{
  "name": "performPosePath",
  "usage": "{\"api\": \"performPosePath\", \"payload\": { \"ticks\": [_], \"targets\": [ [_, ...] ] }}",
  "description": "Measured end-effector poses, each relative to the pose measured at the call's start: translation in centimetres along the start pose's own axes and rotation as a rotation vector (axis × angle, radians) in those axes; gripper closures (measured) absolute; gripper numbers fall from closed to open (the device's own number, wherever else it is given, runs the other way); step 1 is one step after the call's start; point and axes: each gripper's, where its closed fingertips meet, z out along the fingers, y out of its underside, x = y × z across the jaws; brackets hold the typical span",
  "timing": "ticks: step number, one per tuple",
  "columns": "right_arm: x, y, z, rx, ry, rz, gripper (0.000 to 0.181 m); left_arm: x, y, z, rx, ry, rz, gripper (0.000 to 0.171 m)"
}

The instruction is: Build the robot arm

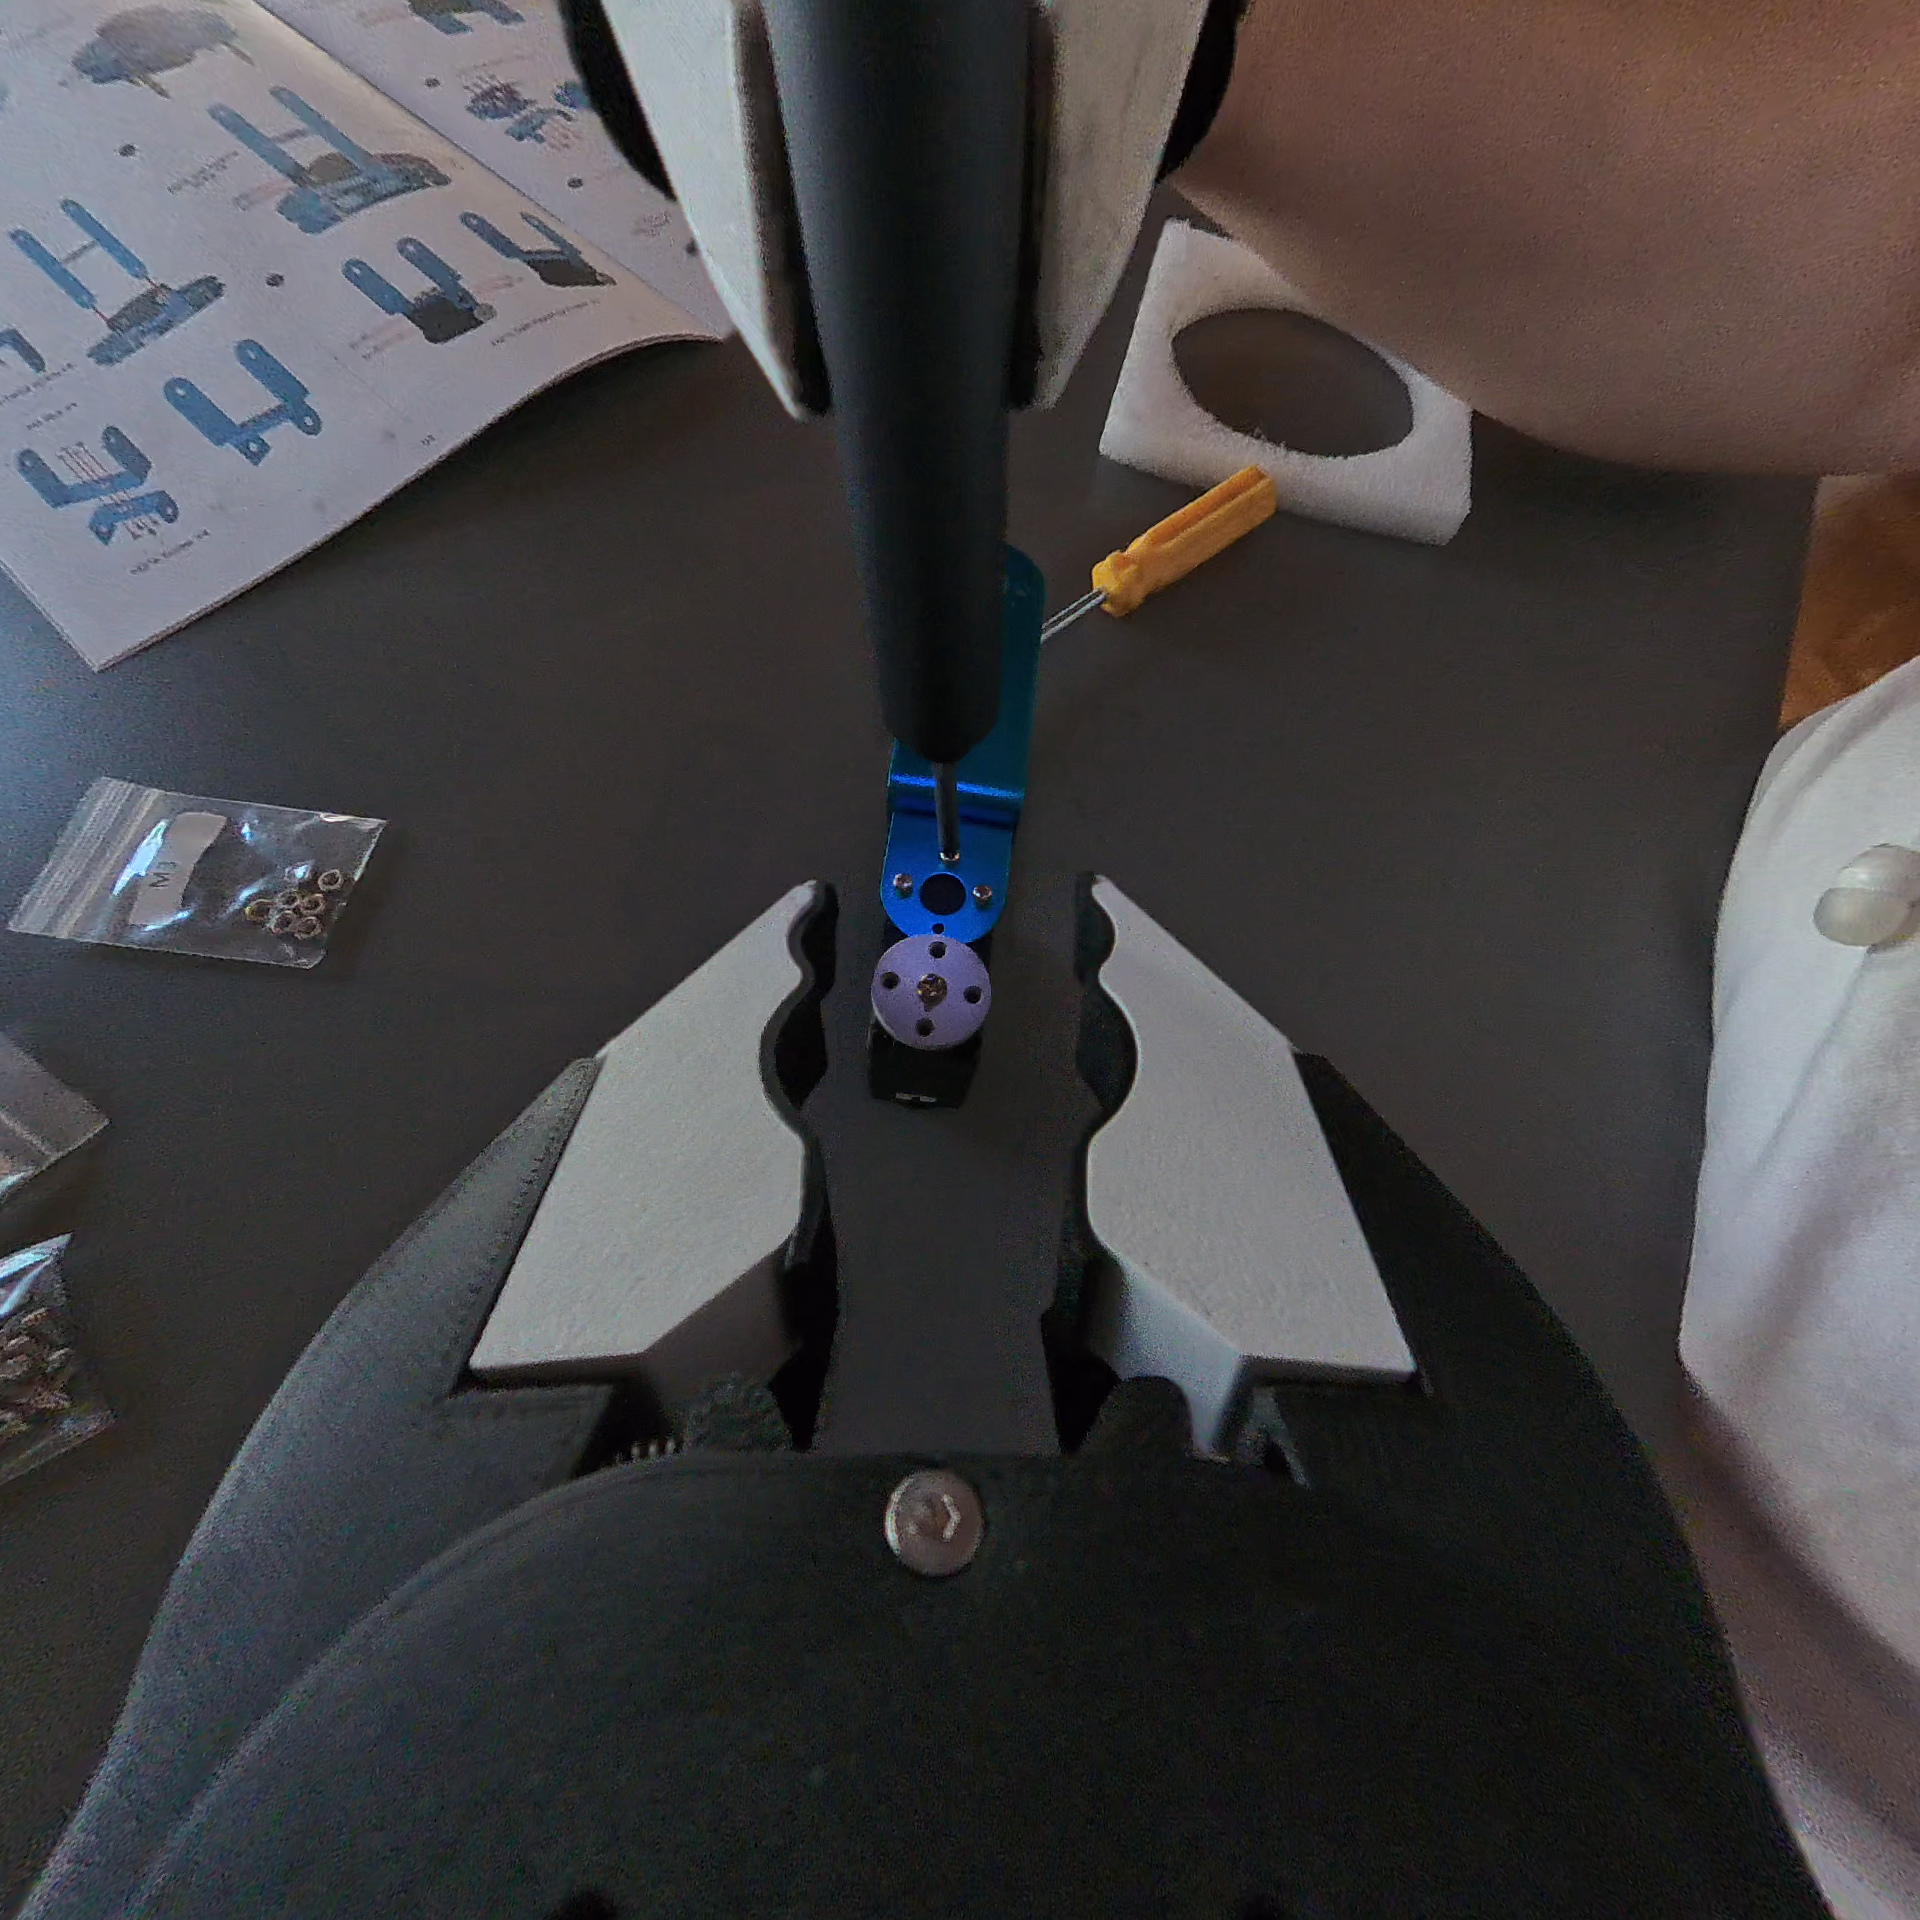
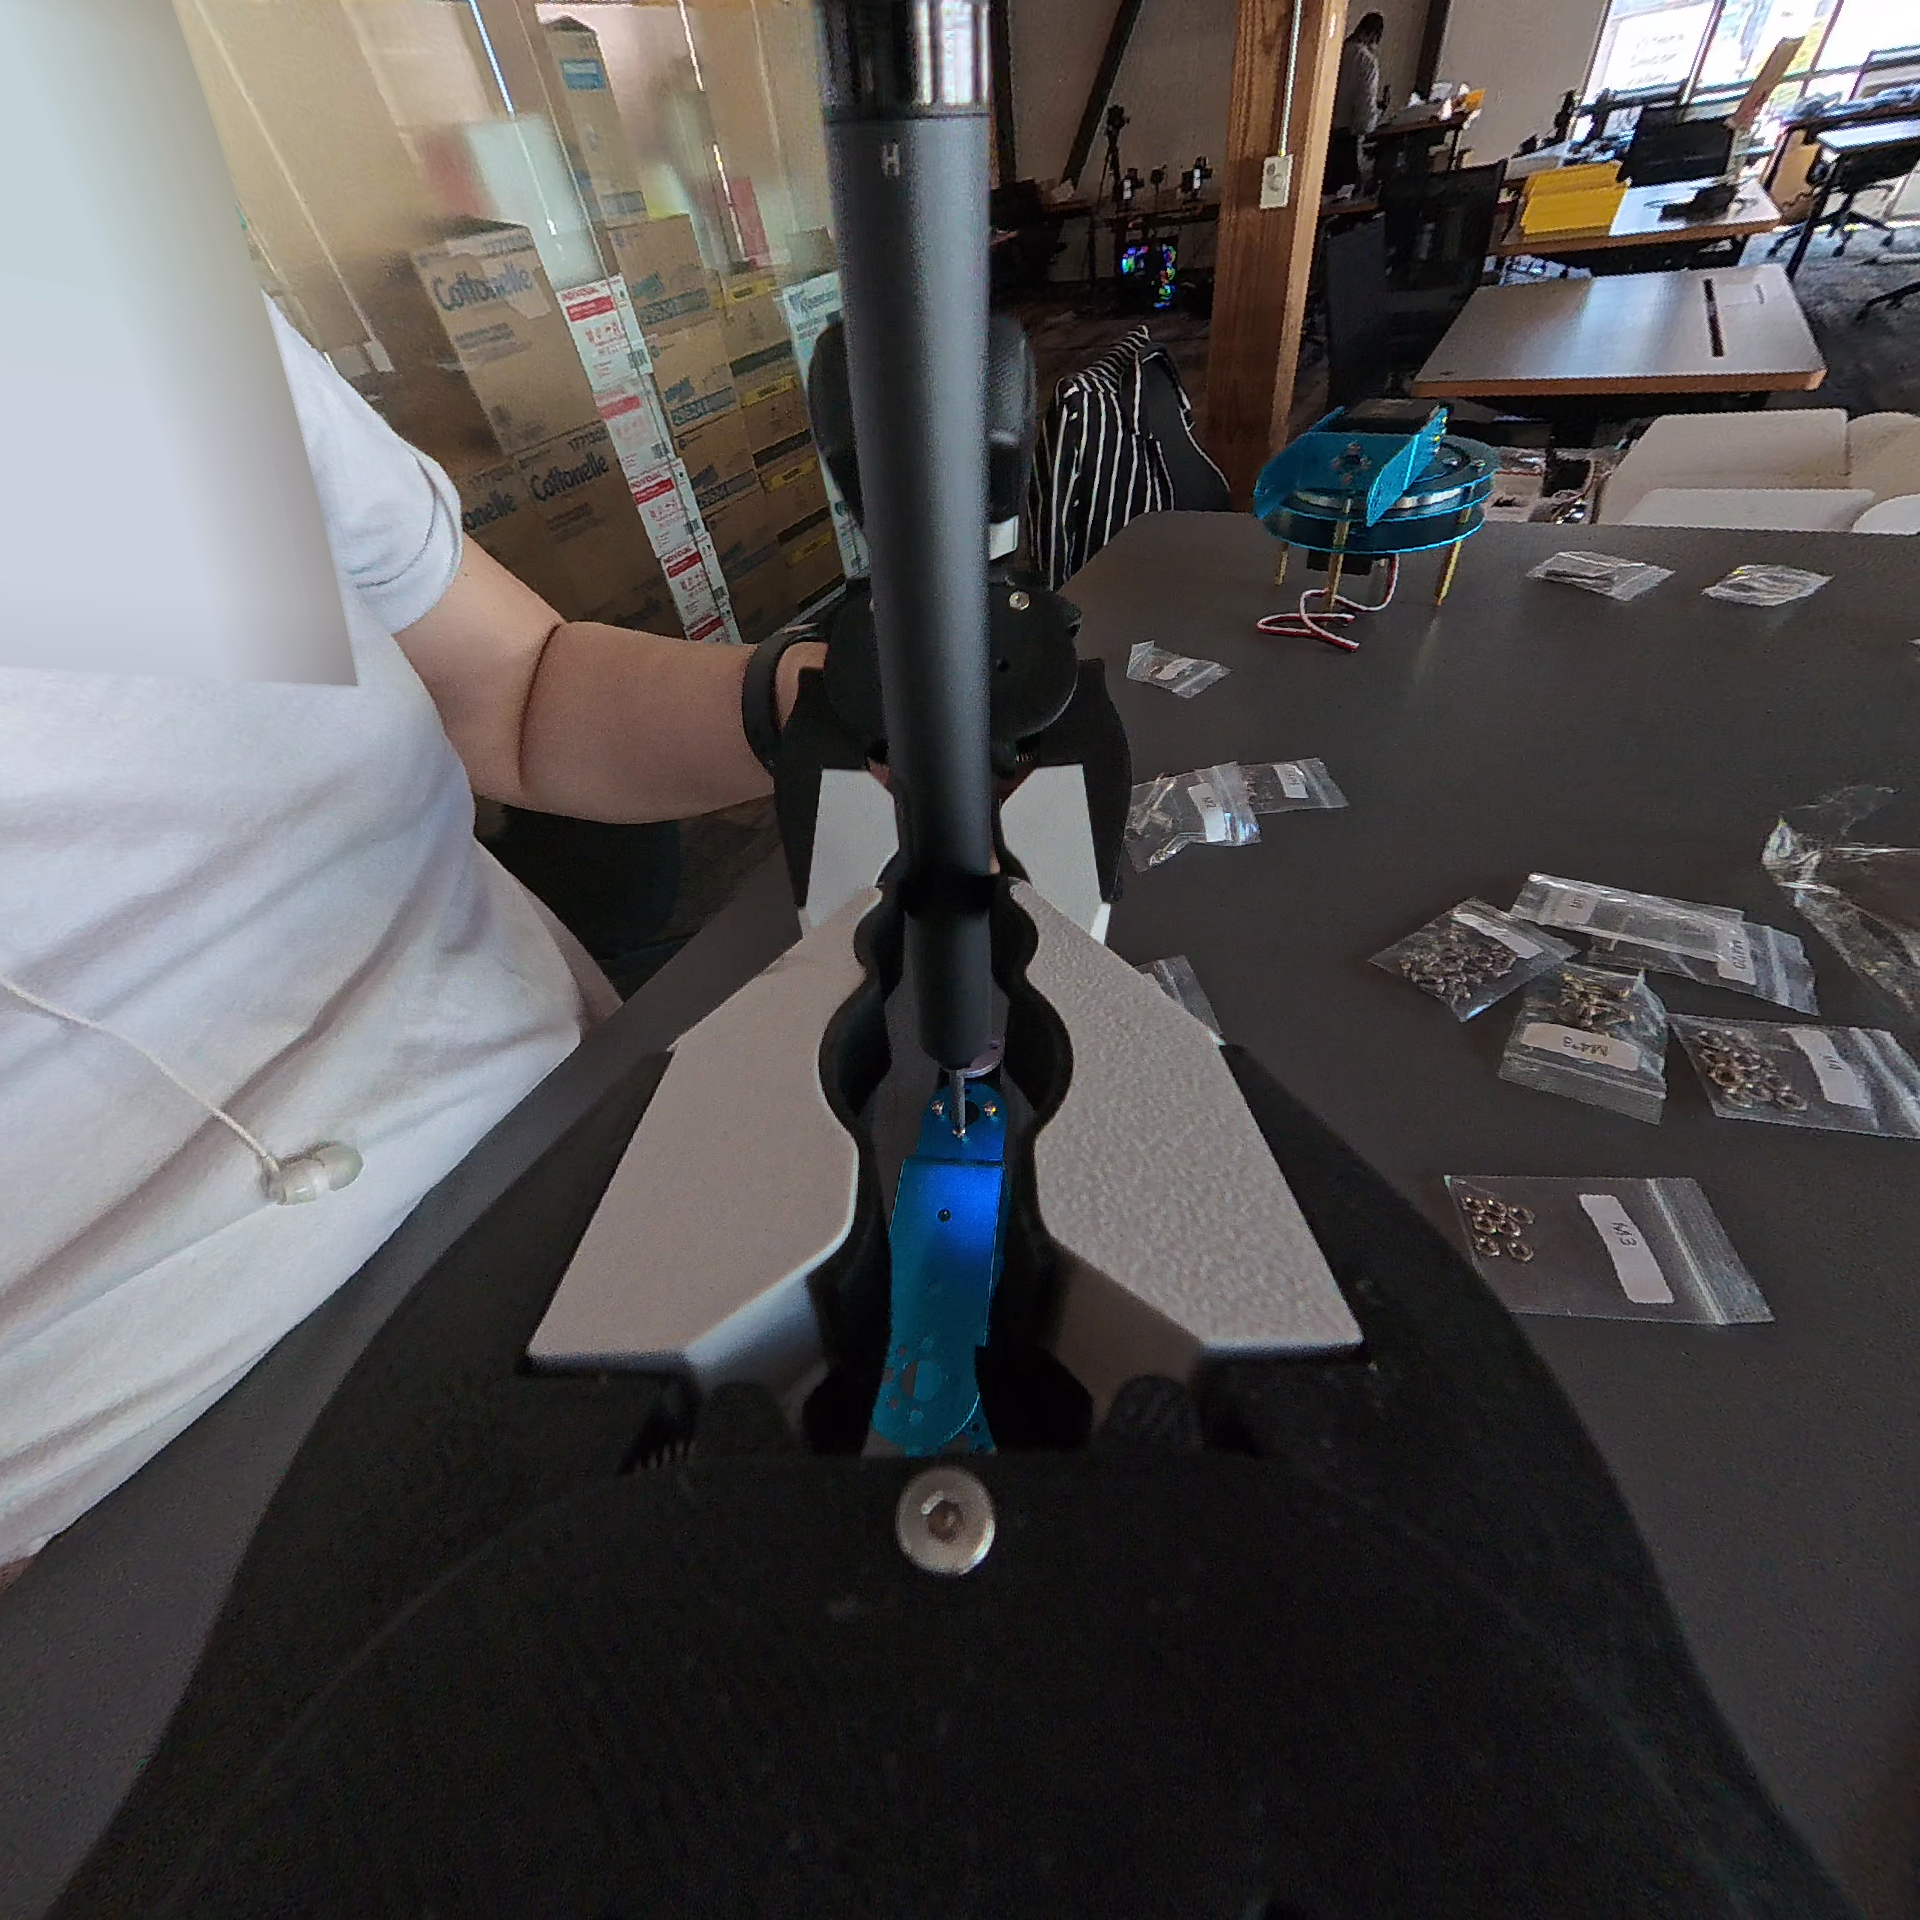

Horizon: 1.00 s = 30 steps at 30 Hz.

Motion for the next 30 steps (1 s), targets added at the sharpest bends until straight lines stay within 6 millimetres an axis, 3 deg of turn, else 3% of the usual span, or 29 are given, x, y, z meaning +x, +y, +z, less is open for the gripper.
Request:
{"api": "performPosePath", "payload": {
  "ticks": [2, 7, 9, 16, 17, 18, 19, 22, 24, 30],
  "targets": [
    [-0.1, 0.0, 0.1, 0.003, 0.009, -0.009, 0.165, 0.2, -0.4, -0.7, 0.043, 0.037, -0.027, 0.128],
    [-0.5, -0.1, 0.3, 0.019, 0.014, -0.031, 0.165, -0.6, 1.2, -0.4, -0.041, -0.022, 0.019, 0.135],
    [-0.5, -0.1, 0.4, 0.029, 0.018, -0.036, 0.165, -0.5, 1.3, 0.0, -0.03, -0.016, 0.013, 0.149],
    [-1.2, -3.4, -0.8, 0.179, 0.012, -0.04, 0.166, -0.4, 1.7, 0.0, -0.065, -0.013, 0.023, 0.148],
    [-1.4, -3.7, -0.9, 0.18, 0.021, -0.038, 0.166, -0.9, 2.1, -0.2, -0.096, -0.037, 0.023, 0.131],
    [-1.6, -3.9, -1.1, 0.169, 0.038, -0.03, 0.165, -1.2, 1.9, -0.6, -0.089, -0.05, 0.017, 0.117],
    [-1.8, -4.0, -1.2, 0.148, 0.059, -0.024, 0.165, -1.1, 0.8, -1.3, -0.039, -0.038, -0.001, 0.114],
    [-3.1, -4.0, -1.8, 0.1, 0.139, -0.025, 0.166, 0.8, -3.7, -3.9, 0.153, 0.071, -0.035, 0.12],
    [-4.0, -3.9, -2.4, 0.091, 0.204, -0.026, 0.166, 2.1, -5.0, -4.9, 0.179, 0.104, -0.005, 0.125],
    [-6.1, -4.9, -2.9, 0.204, 0.31, -0.038, 0.166, 5.8, -7.5, -2.7, 0.178, 0.217, 0.064, 0.13]
  ]
}}
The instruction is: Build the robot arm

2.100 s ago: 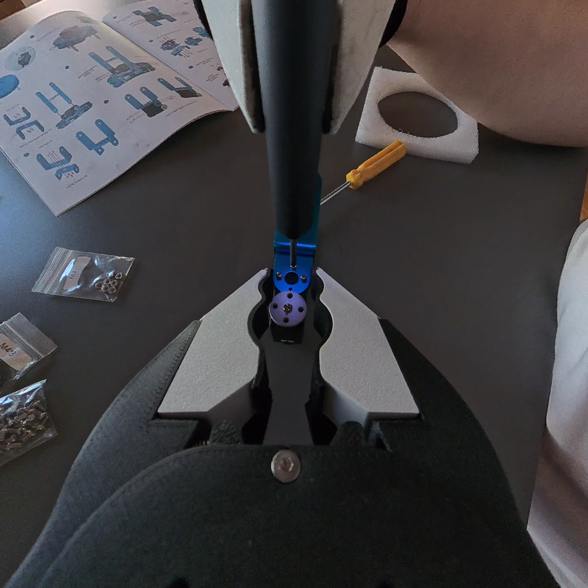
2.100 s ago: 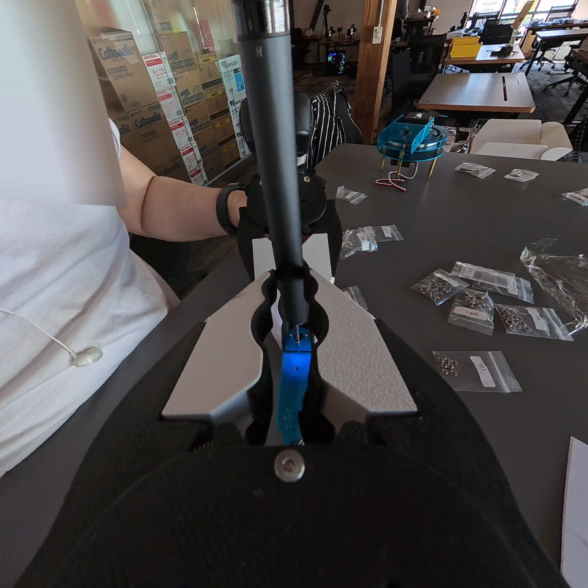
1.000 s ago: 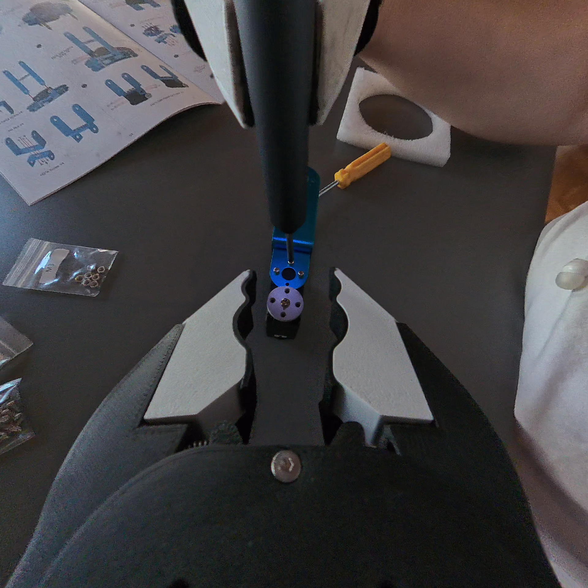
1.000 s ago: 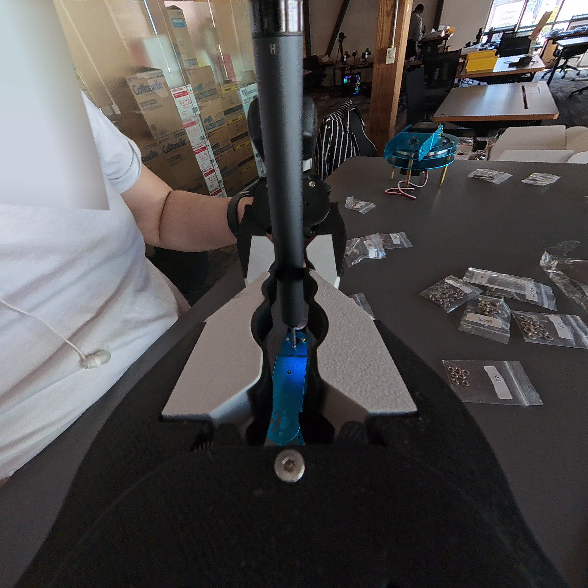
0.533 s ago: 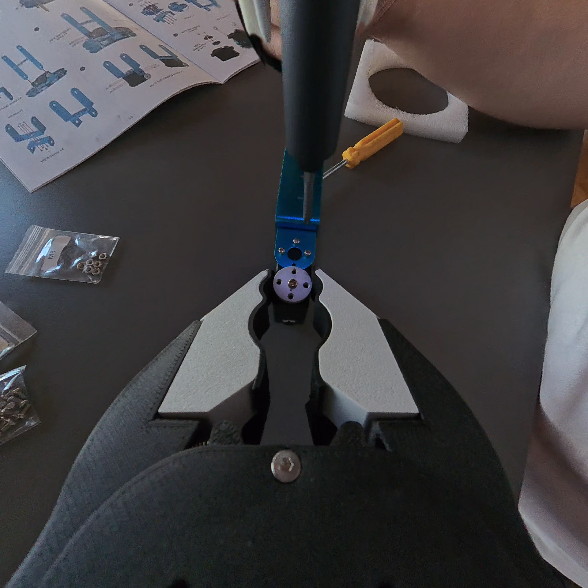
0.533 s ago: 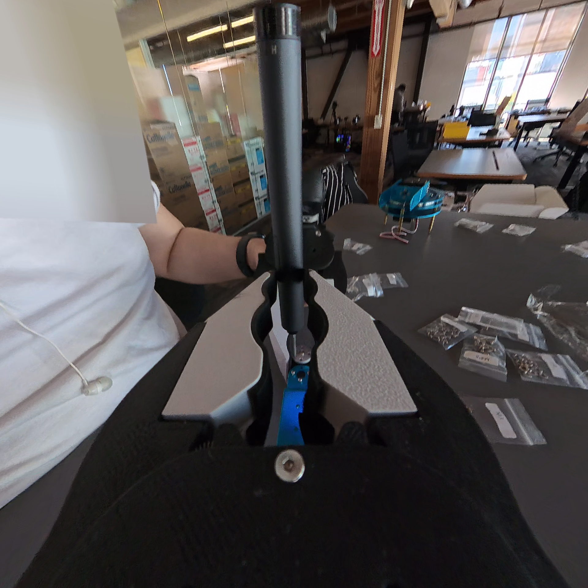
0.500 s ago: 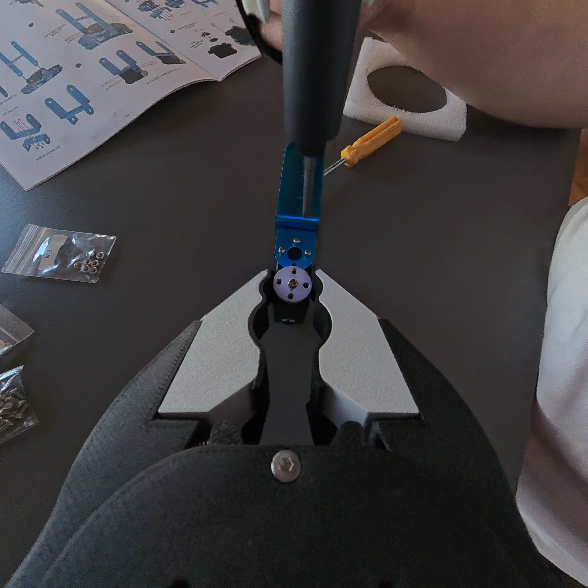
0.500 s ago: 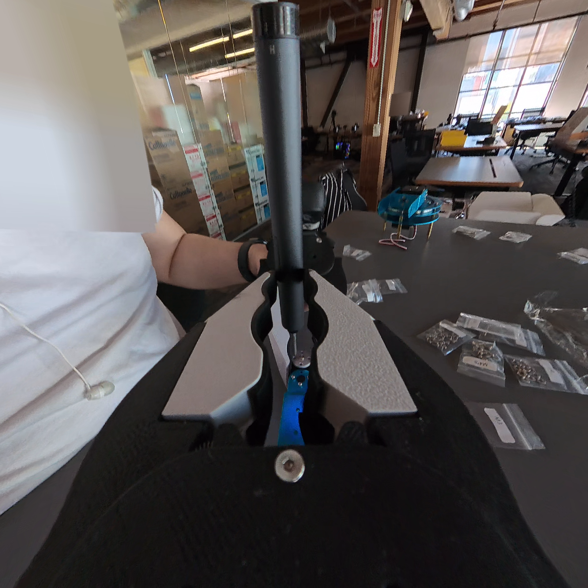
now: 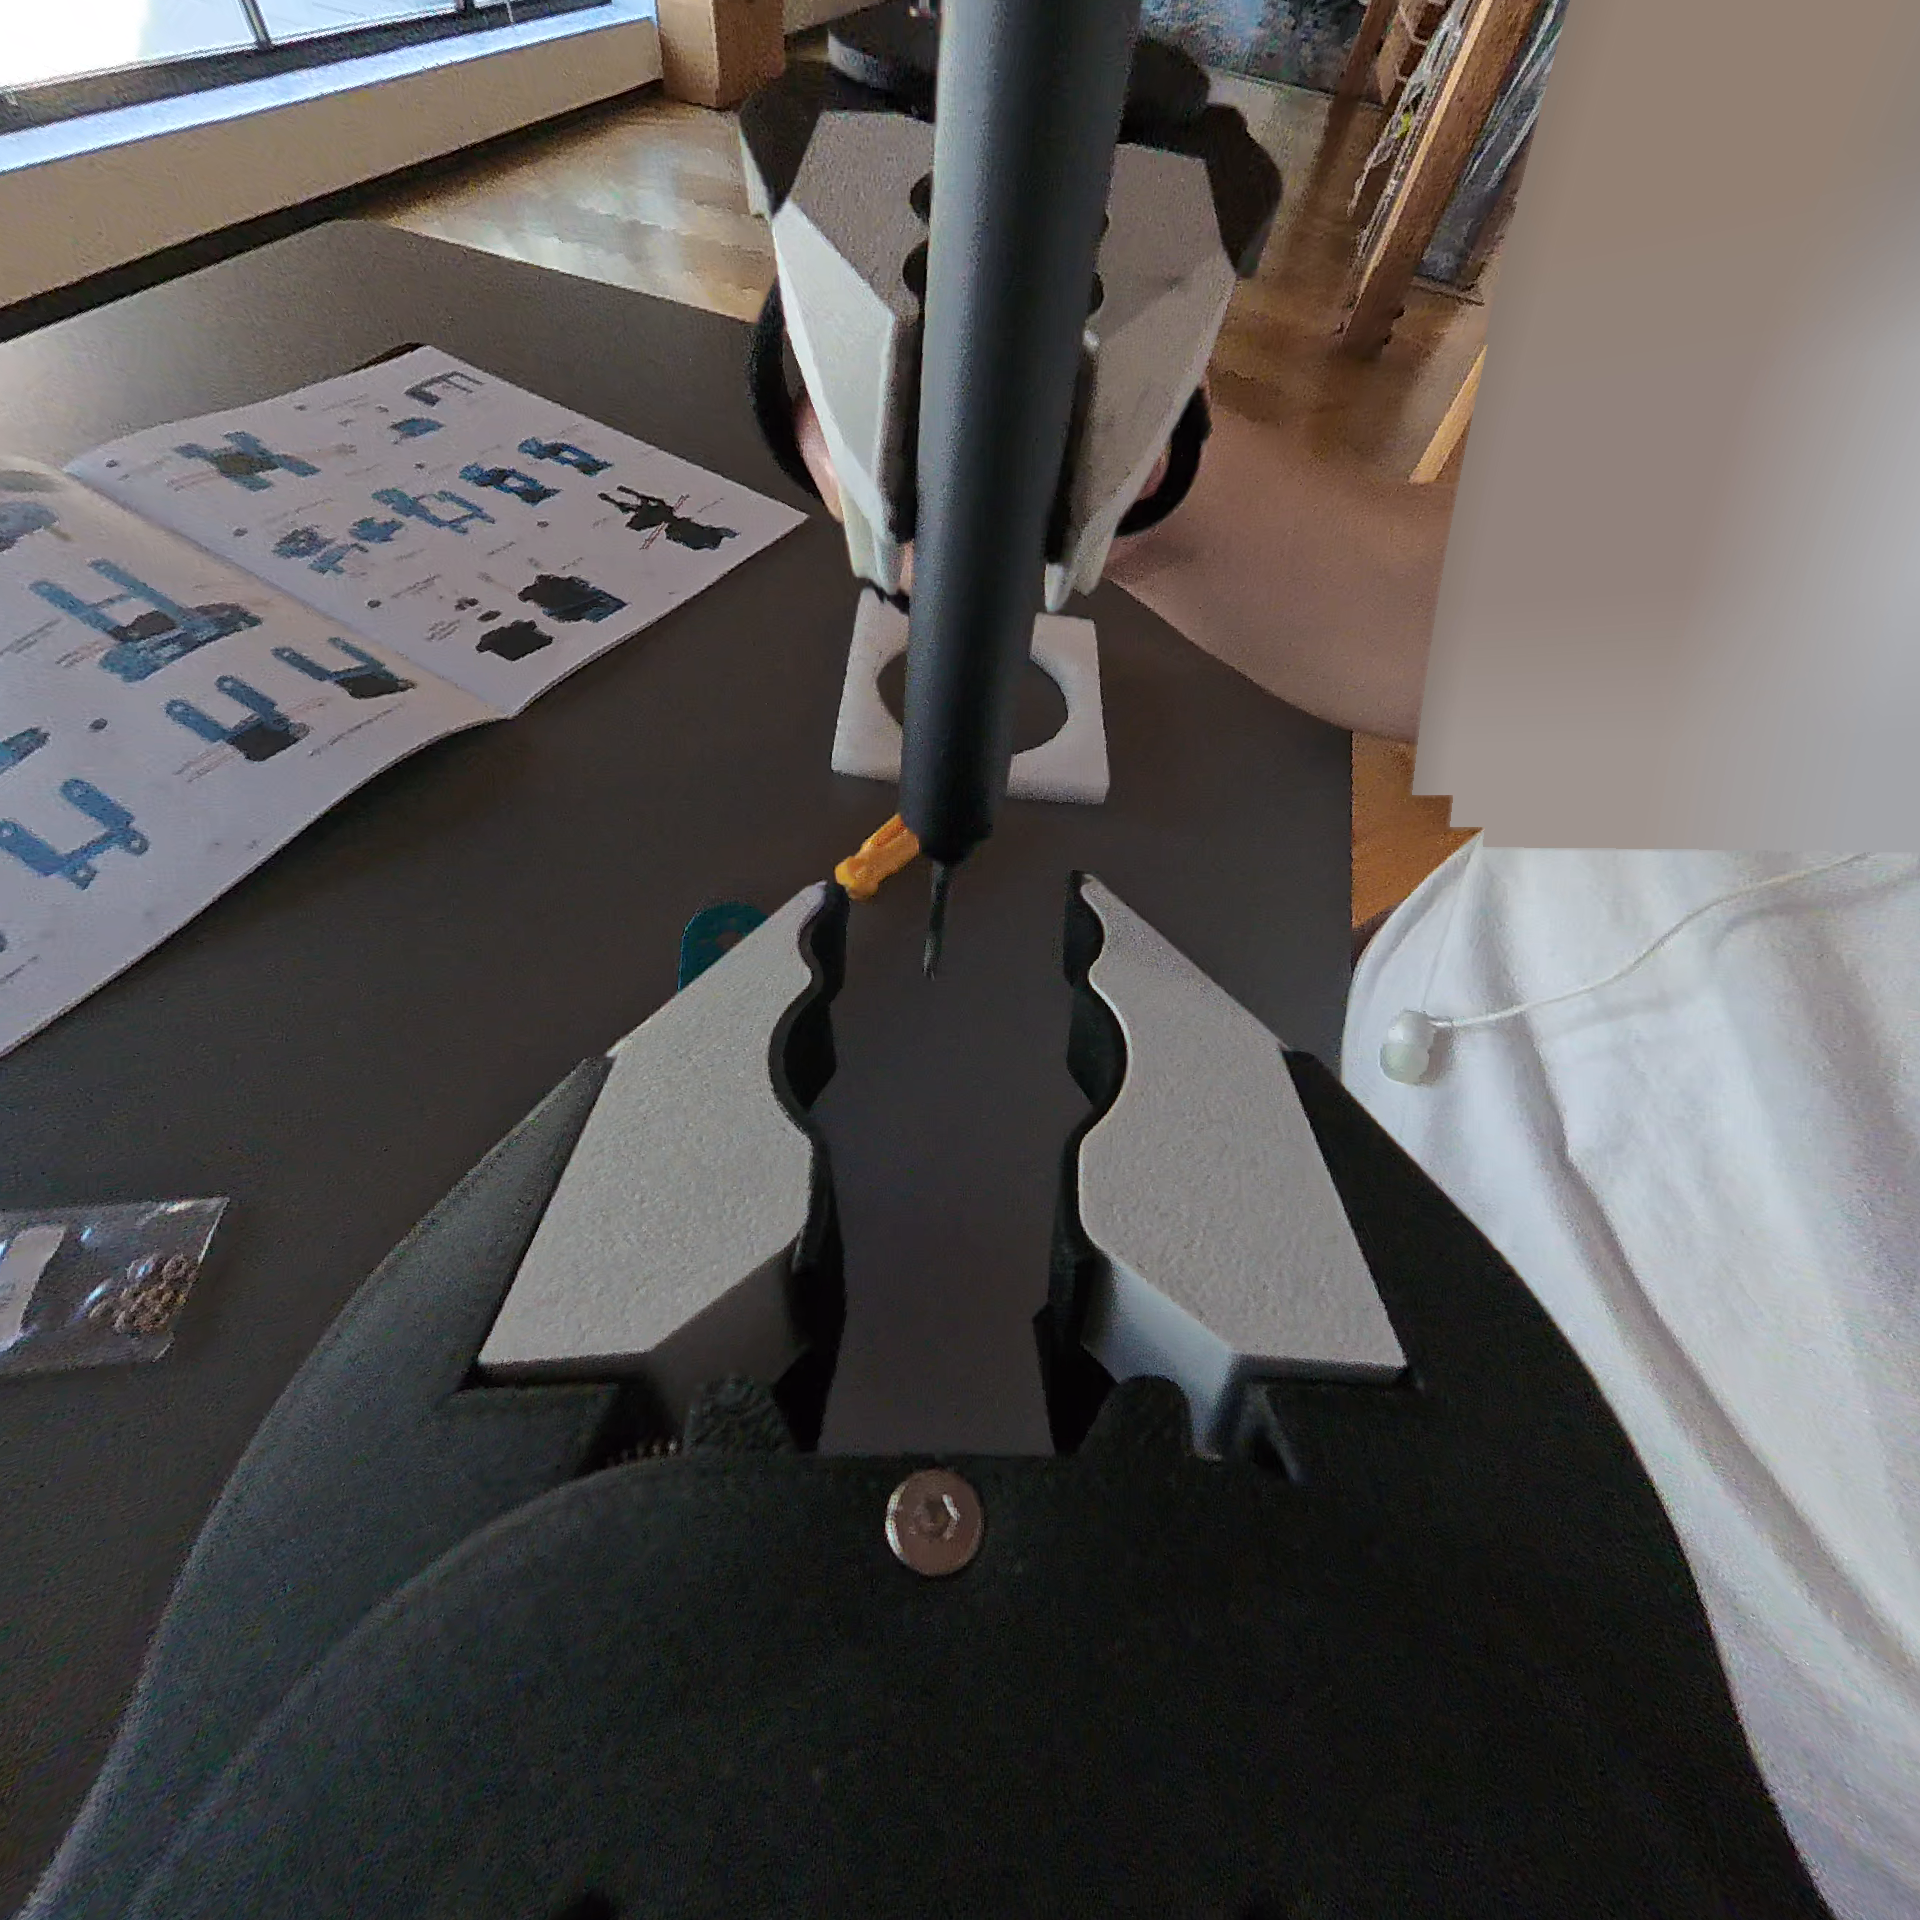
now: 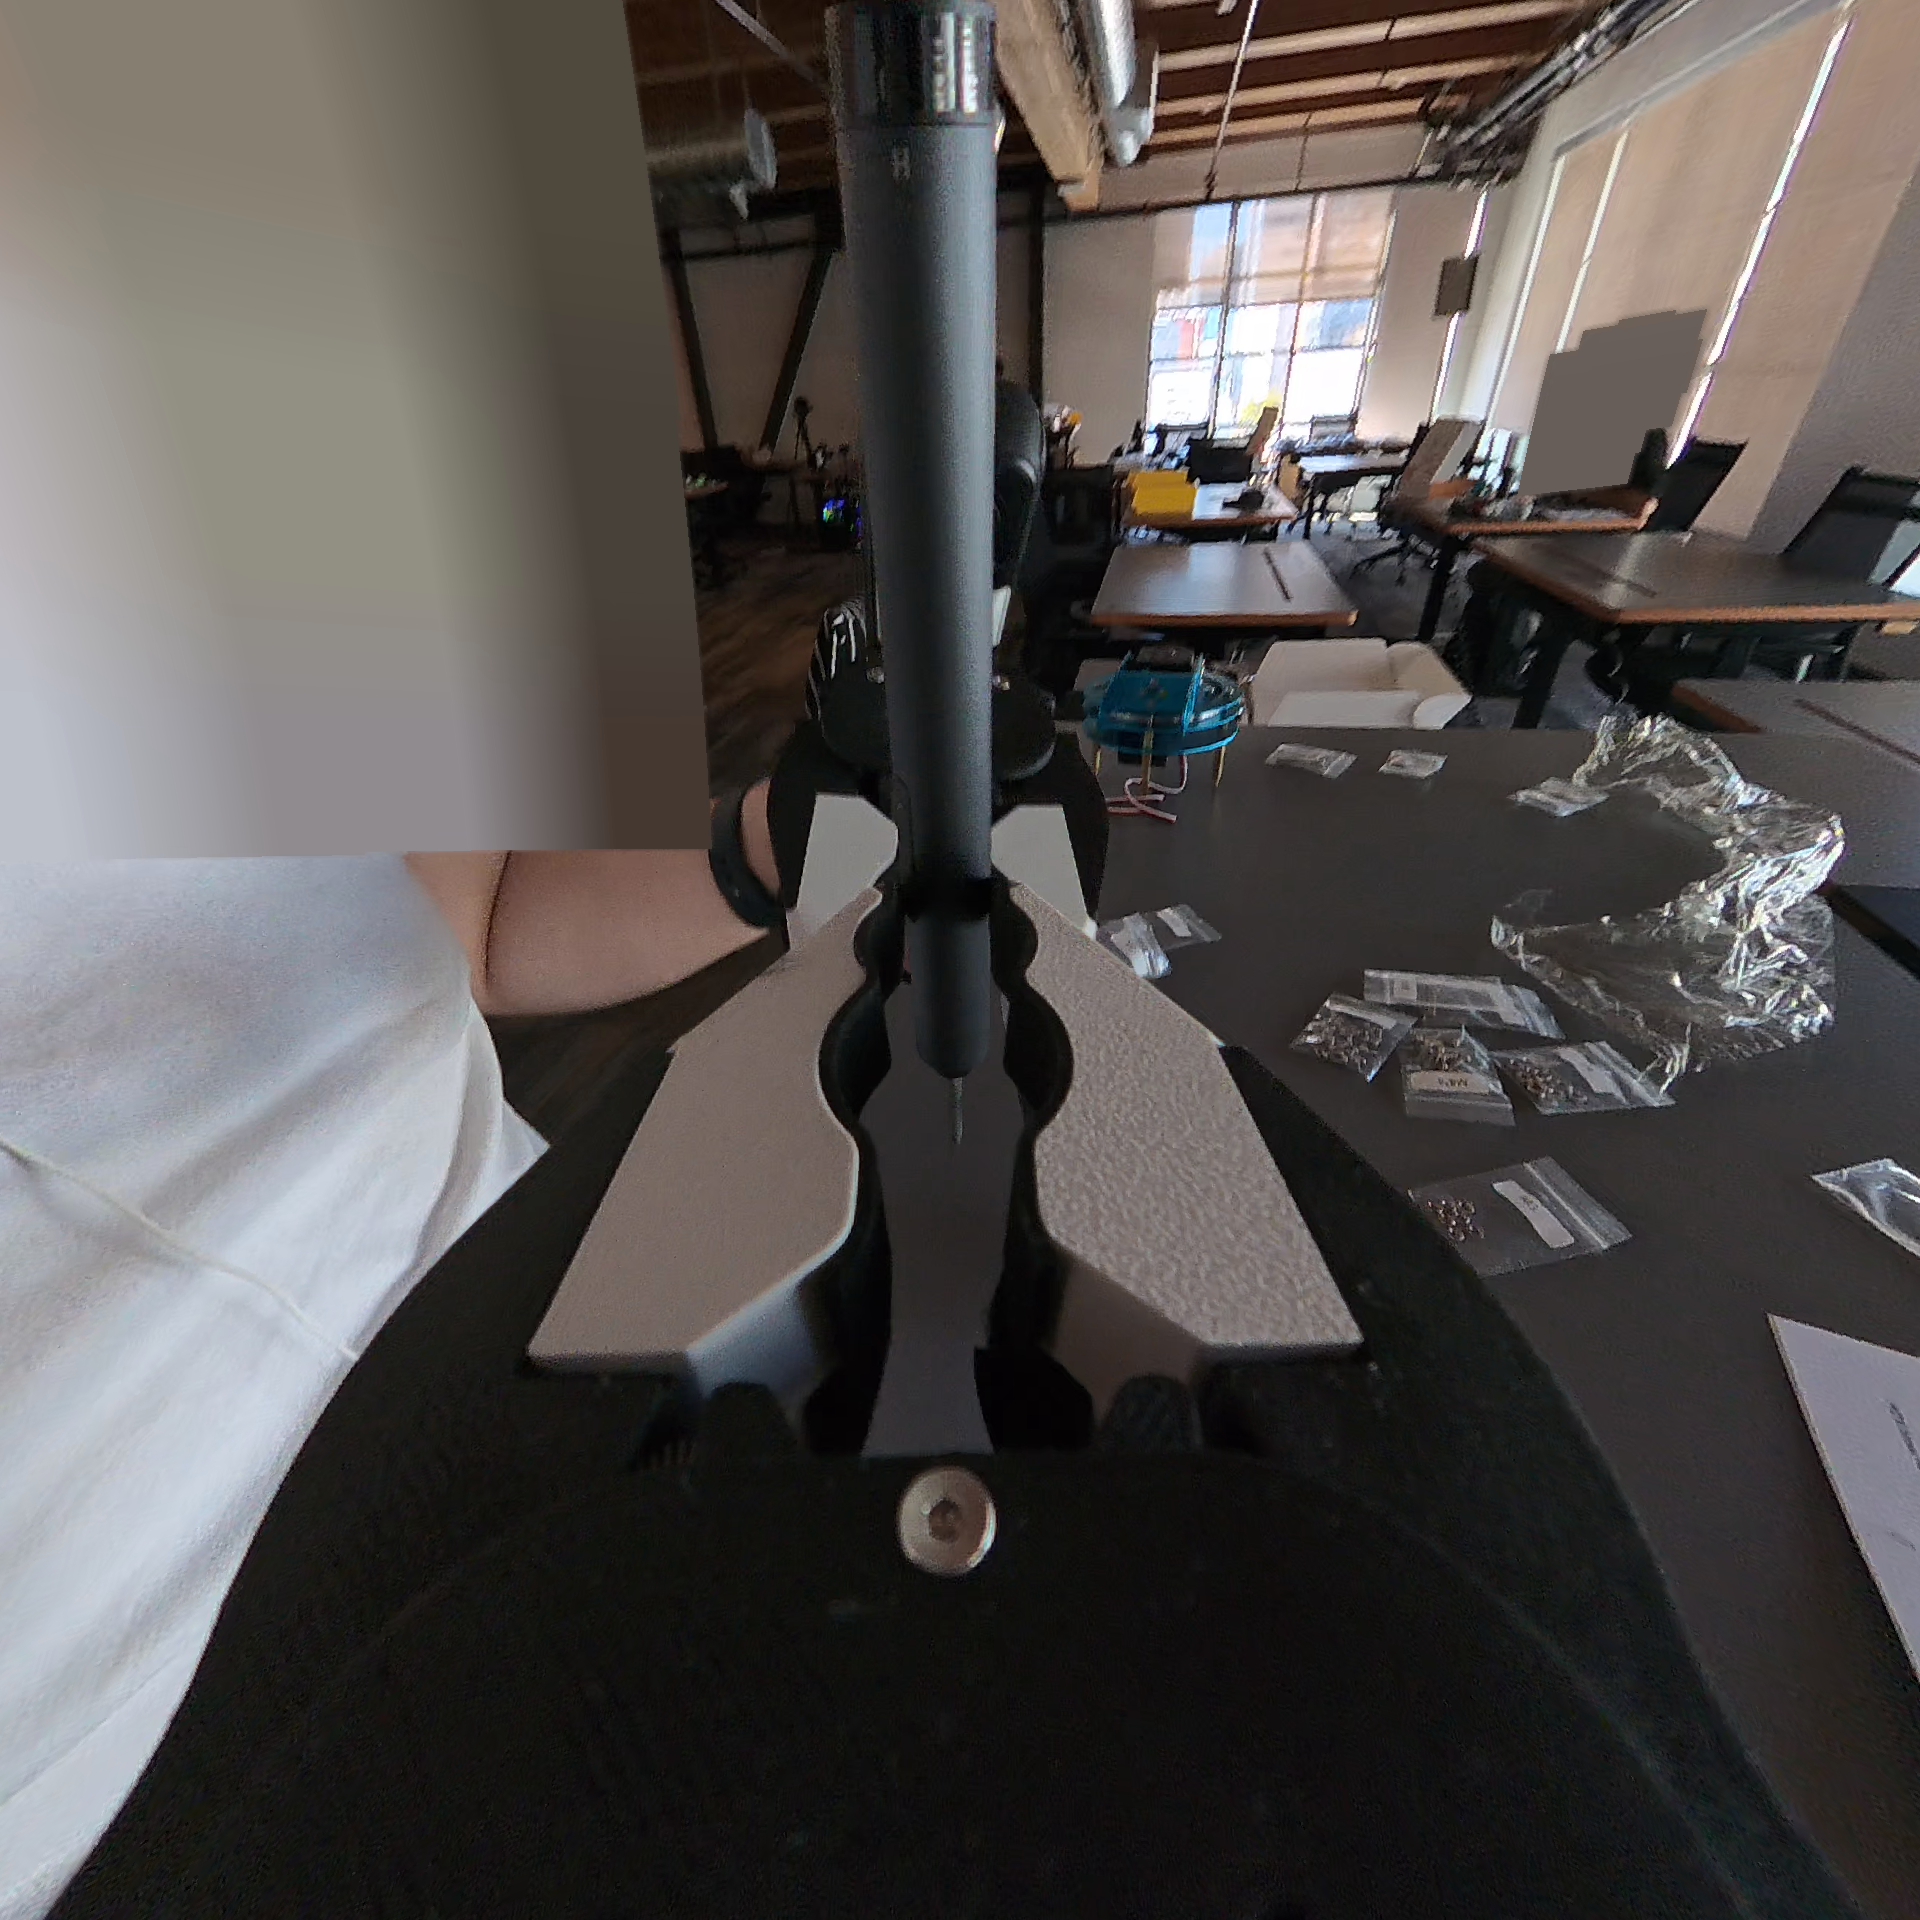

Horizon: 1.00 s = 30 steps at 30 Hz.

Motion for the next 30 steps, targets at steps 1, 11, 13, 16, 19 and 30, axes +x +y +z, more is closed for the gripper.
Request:
{"api": "performPosePath", "payload": {
  "ticks": [1, 11, 13, 16, 19, 30],
  "targets": [
    [-0.1, -0.2, -0.1, 0.021, 0.01, -0.003, 0.166, 0.0, -0.4, 0.7, 0.003, 0.001, 0.006, 0.131],
    [1.3, -4.2, -2.3, 0.2, 0.081, 0.142, 0.164, -1.0, -1.7, 1.0, -0.168, -0.017, 0.076, 0.171],
    [1.0, -5.4, -2.9, 0.212, 0.093, 0.106, 0.164, -0.7, -3.0, 0.9, -0.168, -0.01, 0.087, 0.171],
    [0.2, -6.4, -3.9, 0.202, 0.124, 0.059, 0.165, -0.1, -4.1, 0.7, -0.141, -0.019, 0.091, 0.145],
    [-0.4, -5.8, -5.5, 0.135, 0.17, 0.065, 0.164, -2.5, -1.4, -1.4, -0.163, -0.224, 0.067, 0.119],
    [-4.9, 3.6, -7.9, -0.53, 0.208, 0.161, 0.164, -6.9, 8.1, 2.0, -0.593, -0.399, 0.106, 0.114]
  ]
}}
